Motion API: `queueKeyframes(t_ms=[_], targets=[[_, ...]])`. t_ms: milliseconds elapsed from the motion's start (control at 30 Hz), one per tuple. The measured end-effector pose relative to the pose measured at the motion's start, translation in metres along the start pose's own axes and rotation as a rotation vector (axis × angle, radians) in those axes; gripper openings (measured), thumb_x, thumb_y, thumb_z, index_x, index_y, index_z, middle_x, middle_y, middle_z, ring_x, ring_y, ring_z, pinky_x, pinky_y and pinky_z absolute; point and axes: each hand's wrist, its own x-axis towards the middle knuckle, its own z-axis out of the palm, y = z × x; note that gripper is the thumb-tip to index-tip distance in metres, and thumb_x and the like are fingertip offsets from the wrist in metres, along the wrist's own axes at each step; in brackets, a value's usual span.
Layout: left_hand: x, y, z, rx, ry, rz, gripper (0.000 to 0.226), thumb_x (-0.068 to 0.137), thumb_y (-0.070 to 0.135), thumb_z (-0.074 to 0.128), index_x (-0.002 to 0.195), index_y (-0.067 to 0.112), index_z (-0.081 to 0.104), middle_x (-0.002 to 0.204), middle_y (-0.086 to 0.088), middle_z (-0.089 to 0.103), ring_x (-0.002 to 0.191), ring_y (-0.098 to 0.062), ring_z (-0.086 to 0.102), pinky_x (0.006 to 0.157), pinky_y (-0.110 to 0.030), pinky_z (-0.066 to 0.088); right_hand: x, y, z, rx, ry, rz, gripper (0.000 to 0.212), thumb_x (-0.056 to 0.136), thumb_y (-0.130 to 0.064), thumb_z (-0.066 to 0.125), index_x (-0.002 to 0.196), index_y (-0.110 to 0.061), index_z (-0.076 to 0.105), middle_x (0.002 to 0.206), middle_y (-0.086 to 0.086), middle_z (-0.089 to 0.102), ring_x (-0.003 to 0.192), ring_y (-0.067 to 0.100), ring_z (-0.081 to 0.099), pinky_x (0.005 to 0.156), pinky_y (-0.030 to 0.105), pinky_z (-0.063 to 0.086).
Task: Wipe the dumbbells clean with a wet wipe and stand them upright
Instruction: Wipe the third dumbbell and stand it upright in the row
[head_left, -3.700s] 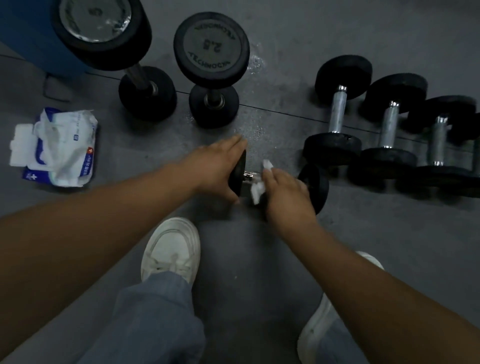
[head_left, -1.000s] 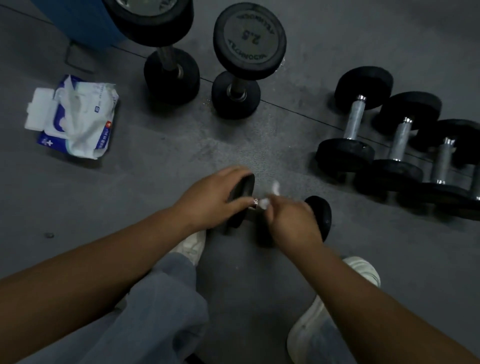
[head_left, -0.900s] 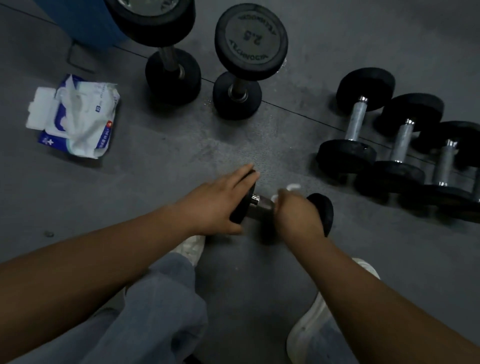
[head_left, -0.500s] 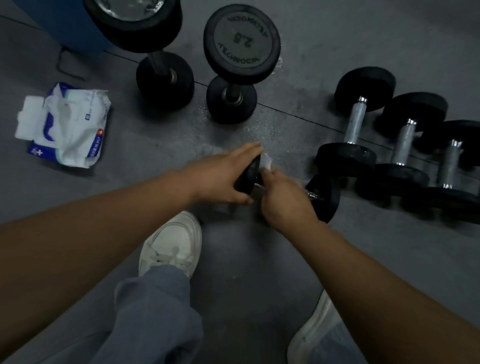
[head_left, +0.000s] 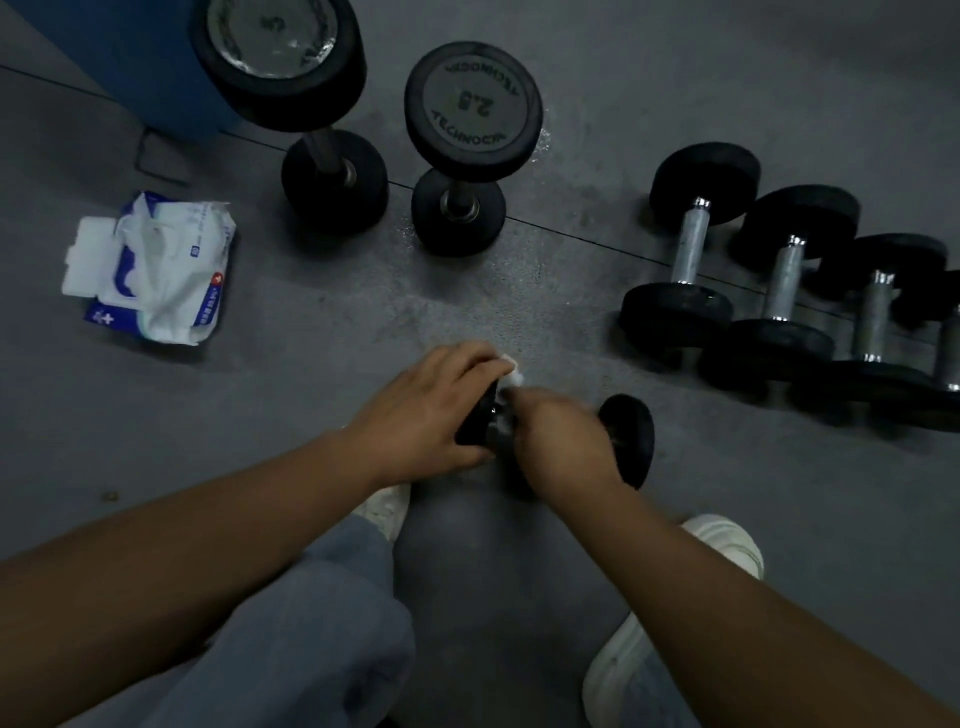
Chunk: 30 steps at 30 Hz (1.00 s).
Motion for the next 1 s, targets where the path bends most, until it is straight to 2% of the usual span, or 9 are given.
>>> queueKeyframes(t_ms=[100, 233, 333, 433, 500, 600, 733, 833, 1000], targets=[[-0.02, 0.002, 0.011, 0.002, -0.229, -0.058, 0.113, 0.074, 0.049, 0.077, 0.158, 0.022, 0.007, 0.165, 0.004, -0.004, 0.148, -0.018, 0.018, 0.115, -0.034, 0.03, -0.011, 0.012, 0.0, 0.007, -0.037, 0.245, 0.029, 0.095, -0.017, 0.041, 0.122, -0.021, 0.052, 0.114, 0.008, 0.065, 0.101, 0.029, 0.063, 0.081, 0.034, 0.047], [-0.034, 0.006, 0.01, -0.065, -0.266, -0.068, 0.113, 0.073, 0.047, 0.079, 0.158, 0.021, 0.009, 0.166, 0.002, 0.003, 0.149, -0.017, 0.018, 0.119, -0.029, 0.024, -0.047, -0.02, 0.02, 0.031, -0.072, 0.004, 0.036, 0.099, -0.022, 0.04, 0.135, -0.022, 0.047, 0.119, 0.007, 0.061, 0.105, 0.029, 0.061, 0.086, 0.036, 0.047], [-0.041, 0.006, 0.008, -0.004, -0.354, -0.047, 0.118, 0.071, 0.054, 0.079, 0.158, 0.021, 0.007, 0.166, 0.001, 0.004, 0.15, -0.016, 0.015, 0.115, -0.019, 0.014, -0.056, 0.0, 0.025, 0.04, -0.11, 0.226, 0.03, 0.098, -0.019, 0.043, 0.127, -0.019, 0.051, 0.122, 0.009, 0.061, 0.104, 0.029, 0.062, 0.089, 0.036, 0.048], [-0.044, 0.009, 0.013, 0.016, -0.425, 0.011, 0.12, 0.067, 0.051, 0.082, 0.157, 0.023, 0.009, 0.165, 0.0, 0.005, 0.148, -0.016, 0.019, 0.11, -0.015, 0.014, -0.079, -0.019, 0.033, 0.011, -0.152, 0.044, 0.051, 0.098, -0.017, 0.042, 0.148, -0.014, 0.03, 0.121, 0.009, 0.058, 0.104, 0.031, 0.06, 0.087, 0.038, 0.048], [-0.045, 0.007, 0.015, 0.019, -0.444, 0.026, 0.12, 0.065, 0.052, 0.083, 0.157, 0.025, 0.01, 0.165, 0.001, 0.006, 0.148, -0.015, 0.018, 0.108, -0.013, 0.012, -0.079, -0.009, 0.034, 0.01, -0.109, 0.003, 0.053, 0.096, -0.02, 0.048, 0.147, -0.025, 0.033, 0.116, 0.003, 0.063, 0.1, 0.026, 0.062, 0.085, 0.035, 0.049], [-0.041, 0.0, 0.009, -0.08, -0.38, -0.068, 0.115, 0.069, 0.059, 0.08, 0.157, 0.029, 0.013, 0.165, 0.007, 0.01, 0.148, -0.01, 0.016, 0.112, -0.015, 0.013, -0.064, 0.006, 0.027, -0.065, -0.078, 0.156, 0.027, 0.095, -0.015, 0.047, 0.121, -0.018, 0.053, 0.114, 0.004, 0.063, 0.096, 0.025, 0.062, 0.083, 0.032, 0.046], [-0.033, 0.002, -0.003, -0.137, -0.075, -0.125, 0.078, 0.085, 0.055, 0.066, 0.151, 0.028, 0.034, 0.158, 0.007, 0.03, 0.141, -0.012, 0.035, 0.113, -0.036, 0.037, -0.039, -0.003, 0.016, -0.027, -0.058, 0.029, 0.037, 0.098, -0.016, 0.044, 0.135, -0.017, 0.048, 0.122, 0.005, 0.058, 0.103, 0.029, 0.06, 0.081, 0.034, 0.045], [-0.02, 0.011, -0.004, 0.024, -0.211, -0.071, 0.097, 0.082, 0.054, 0.069, 0.157, 0.024, 0.016, 0.165, 0.004, 0.002, 0.146, -0.017, 0.026, 0.113, -0.036, 0.036, -0.013, 0.021, 0.001, -0.035, -0.024, 0.244, 0.032, 0.096, -0.011, 0.045, 0.127, -0.01, 0.052, 0.118, 0.011, 0.062, 0.102, 0.032, 0.061, 0.086, 0.036, 0.049], [0.01, 0.008, -0.005, 0.286, -0.27, -0.082, 0.115, 0.075, 0.052, 0.076, 0.157, 0.024, 0.001, 0.166, -0.001, -0.004, 0.15, -0.021, 0.014, 0.112, -0.036, 0.031, -0.004, -0.004, 0.0, -0.042, 0.005, -0.015, 0.033, 0.097, -0.018, 0.042, 0.128, -0.017, 0.055, 0.118, 0.008, 0.058, 0.105, 0.029, 0.058, 0.083, 0.035, 0.045]])
